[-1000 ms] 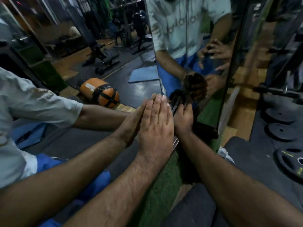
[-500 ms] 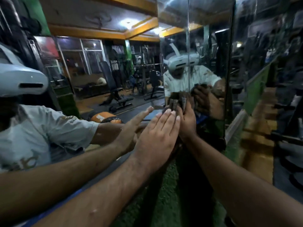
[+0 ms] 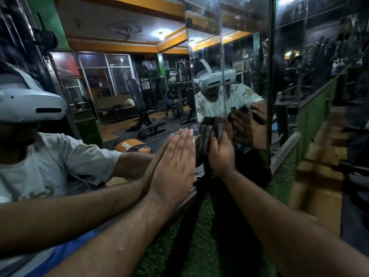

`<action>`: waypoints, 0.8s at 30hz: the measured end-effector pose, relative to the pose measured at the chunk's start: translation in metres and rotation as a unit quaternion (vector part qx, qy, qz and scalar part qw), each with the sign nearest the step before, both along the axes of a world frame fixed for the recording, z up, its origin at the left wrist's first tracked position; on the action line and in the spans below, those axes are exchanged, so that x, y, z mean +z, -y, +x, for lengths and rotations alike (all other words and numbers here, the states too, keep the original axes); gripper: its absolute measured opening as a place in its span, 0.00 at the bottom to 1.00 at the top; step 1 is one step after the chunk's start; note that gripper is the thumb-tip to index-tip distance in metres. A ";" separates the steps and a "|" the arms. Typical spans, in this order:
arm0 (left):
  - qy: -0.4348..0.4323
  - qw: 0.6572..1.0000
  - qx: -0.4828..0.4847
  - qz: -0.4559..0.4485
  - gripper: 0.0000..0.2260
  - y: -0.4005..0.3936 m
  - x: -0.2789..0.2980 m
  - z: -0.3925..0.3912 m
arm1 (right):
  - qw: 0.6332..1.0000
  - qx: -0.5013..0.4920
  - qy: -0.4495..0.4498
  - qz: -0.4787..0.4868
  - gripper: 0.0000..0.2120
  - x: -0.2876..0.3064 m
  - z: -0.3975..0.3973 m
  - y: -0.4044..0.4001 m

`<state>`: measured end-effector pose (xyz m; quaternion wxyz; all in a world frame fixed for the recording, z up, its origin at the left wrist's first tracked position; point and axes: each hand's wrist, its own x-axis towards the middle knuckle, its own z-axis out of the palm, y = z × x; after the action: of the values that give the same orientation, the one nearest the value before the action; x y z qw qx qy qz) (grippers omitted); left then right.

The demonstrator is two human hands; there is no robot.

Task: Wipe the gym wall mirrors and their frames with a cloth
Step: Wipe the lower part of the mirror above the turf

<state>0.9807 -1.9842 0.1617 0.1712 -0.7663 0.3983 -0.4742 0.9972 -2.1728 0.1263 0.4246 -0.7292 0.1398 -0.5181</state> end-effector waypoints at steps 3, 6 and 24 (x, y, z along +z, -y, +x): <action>0.003 1.000 0.002 -0.001 0.29 0.000 0.000 0.001 | 1.000 -0.003 -0.010 -0.001 0.34 -0.022 -0.003 -0.007; 0.015 1.000 -0.003 -0.008 0.29 0.000 -0.001 0.002 | 0.999 -0.001 -0.025 -0.023 0.32 -0.035 -0.009 -0.006; -0.021 0.991 -0.110 -0.070 0.27 -0.009 0.004 -0.006 | 0.991 0.072 0.017 -0.109 0.30 -0.035 -0.022 -0.043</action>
<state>0.9749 -1.9754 0.1652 0.0549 -0.7377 0.4497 -0.5005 0.9748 -2.1300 0.0915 0.3810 -0.7703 0.0218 -0.5109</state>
